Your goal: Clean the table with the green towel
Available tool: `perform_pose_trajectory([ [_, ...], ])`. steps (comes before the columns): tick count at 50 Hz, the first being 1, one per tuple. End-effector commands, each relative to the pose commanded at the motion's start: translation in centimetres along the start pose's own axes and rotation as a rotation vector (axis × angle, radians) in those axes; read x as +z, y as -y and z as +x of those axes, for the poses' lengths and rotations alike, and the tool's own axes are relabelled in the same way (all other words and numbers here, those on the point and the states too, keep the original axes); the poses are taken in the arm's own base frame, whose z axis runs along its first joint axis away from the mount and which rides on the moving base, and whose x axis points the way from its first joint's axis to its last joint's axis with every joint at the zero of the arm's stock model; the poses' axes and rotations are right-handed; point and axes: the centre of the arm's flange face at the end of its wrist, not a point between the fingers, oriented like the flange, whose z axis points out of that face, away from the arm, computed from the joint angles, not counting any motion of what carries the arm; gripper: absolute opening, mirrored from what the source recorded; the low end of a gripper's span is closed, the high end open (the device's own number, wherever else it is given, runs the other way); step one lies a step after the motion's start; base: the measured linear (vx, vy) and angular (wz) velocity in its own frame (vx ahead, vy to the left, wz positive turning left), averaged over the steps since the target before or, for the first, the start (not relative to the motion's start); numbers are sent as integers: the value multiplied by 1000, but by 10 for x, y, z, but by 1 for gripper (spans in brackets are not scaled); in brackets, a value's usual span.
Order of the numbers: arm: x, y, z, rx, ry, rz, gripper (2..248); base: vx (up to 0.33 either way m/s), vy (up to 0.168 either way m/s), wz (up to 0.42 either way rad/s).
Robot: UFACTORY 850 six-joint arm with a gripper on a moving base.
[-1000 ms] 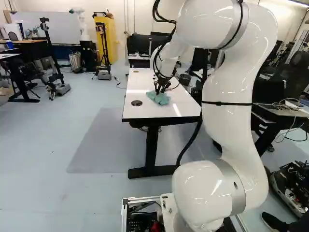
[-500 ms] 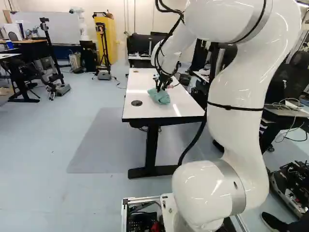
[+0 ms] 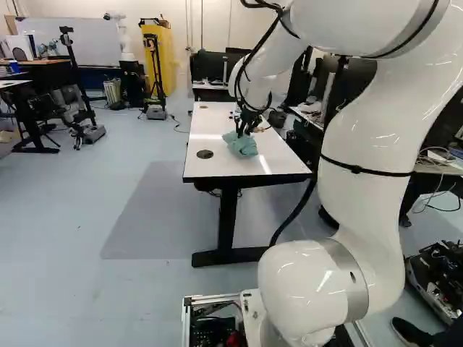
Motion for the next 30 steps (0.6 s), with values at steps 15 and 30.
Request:
perform_pose_trajectory([
  [15,-11,-7,-18,12,7,-7,43,0,0,0],
  [30,-17,-17,-28,29,11,-17,43,0,0,0],
])
